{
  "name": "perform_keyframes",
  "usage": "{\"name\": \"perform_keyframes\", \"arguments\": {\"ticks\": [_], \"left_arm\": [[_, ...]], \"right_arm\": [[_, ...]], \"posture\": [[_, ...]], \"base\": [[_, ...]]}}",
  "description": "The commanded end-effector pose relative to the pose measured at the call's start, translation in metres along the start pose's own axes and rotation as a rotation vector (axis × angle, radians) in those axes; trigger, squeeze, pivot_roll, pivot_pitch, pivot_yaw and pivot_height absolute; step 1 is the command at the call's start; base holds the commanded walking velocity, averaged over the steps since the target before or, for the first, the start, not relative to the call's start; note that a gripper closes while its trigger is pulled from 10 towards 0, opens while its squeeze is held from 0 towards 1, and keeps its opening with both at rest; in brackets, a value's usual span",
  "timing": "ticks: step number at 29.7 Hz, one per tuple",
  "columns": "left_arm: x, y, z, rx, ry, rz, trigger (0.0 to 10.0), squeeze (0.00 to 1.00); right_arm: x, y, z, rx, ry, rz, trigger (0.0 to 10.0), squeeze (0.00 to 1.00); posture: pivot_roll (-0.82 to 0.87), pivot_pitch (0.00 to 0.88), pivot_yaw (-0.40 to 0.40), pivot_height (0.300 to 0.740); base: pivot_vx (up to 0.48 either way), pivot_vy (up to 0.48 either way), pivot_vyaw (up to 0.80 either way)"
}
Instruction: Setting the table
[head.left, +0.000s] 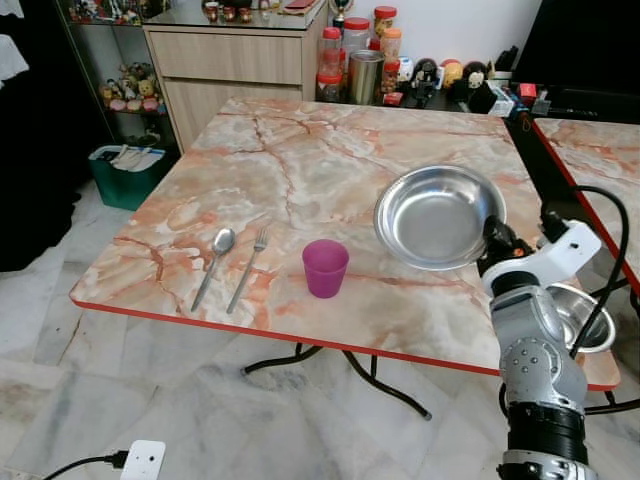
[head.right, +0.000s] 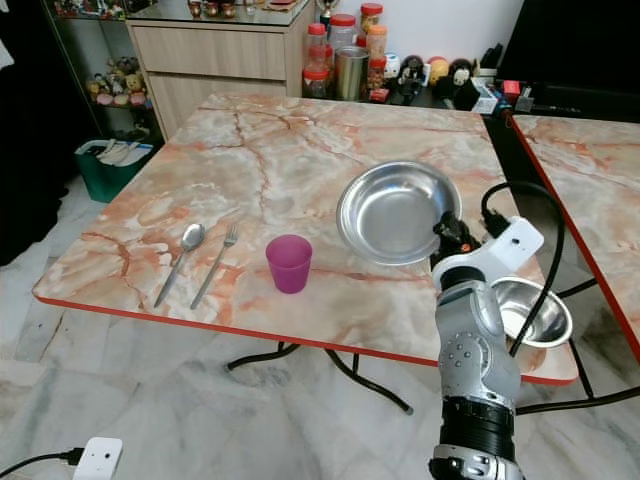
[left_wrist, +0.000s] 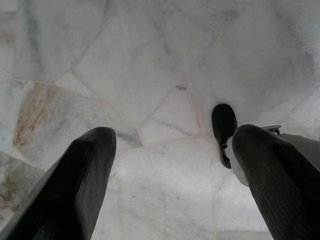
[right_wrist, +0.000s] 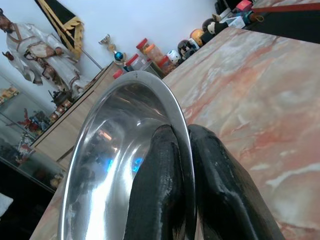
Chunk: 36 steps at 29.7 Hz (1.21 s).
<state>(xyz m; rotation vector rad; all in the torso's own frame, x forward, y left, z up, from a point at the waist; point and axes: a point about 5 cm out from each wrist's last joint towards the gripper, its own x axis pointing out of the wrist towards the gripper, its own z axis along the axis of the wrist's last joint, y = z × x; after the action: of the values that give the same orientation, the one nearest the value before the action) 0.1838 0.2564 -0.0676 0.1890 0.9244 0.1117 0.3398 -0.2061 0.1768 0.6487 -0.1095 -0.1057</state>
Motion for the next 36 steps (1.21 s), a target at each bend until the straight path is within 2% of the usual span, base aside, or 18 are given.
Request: {"name": "perform_keyframes", "arguments": {"ticks": [1,11,15,19,36], "left_arm": [[-0.0013,0.0028,-0.0065,0.019,0.025,0.007,10.0,0.0],[-0.001,0.0031,-0.0053,0.017,0.025,0.011,10.0,0.0],[-0.0009,0.0031,-0.0049,0.012,0.024,0.012,10.0,0.0],[-0.0009,0.0031,-0.0048,0.012,0.025,0.012,10.0,0.0],[-0.0006,0.0024,-0.0039,0.014,0.022,0.008,10.0,0.0]], "right_arm": [[0.001,0.0054,0.0119,0.002,-0.054,0.03,10.0,0.0],[0.0026,0.0043,0.0134,-0.058,-0.058,0.016,10.0,0.0],[0.0024,0.003,0.0164,-0.082,-0.068,0.013,10.0,0.0],[0.0026,0.0014,0.0179,-0.053,-0.072,-0.001,10.0,0.0],[0.0037,0.0002,0.0202,-0.08,-0.068,-0.013,10.0,0.0]], "posture": [[0.01,0.05,-0.02,0.74],[0.01,0.066,-0.017,0.74],[0.01,0.073,-0.017,0.74],[0.01,0.074,-0.018,0.74],[0.0,0.08,-0.018,0.74]], "base": [[0.0,-0.251,0.0],[0.0,-0.249,0.0],[0.0,-0.252,0.64],[0.0,-0.246,0.0],[0.0,-0.156,0.0]]}}
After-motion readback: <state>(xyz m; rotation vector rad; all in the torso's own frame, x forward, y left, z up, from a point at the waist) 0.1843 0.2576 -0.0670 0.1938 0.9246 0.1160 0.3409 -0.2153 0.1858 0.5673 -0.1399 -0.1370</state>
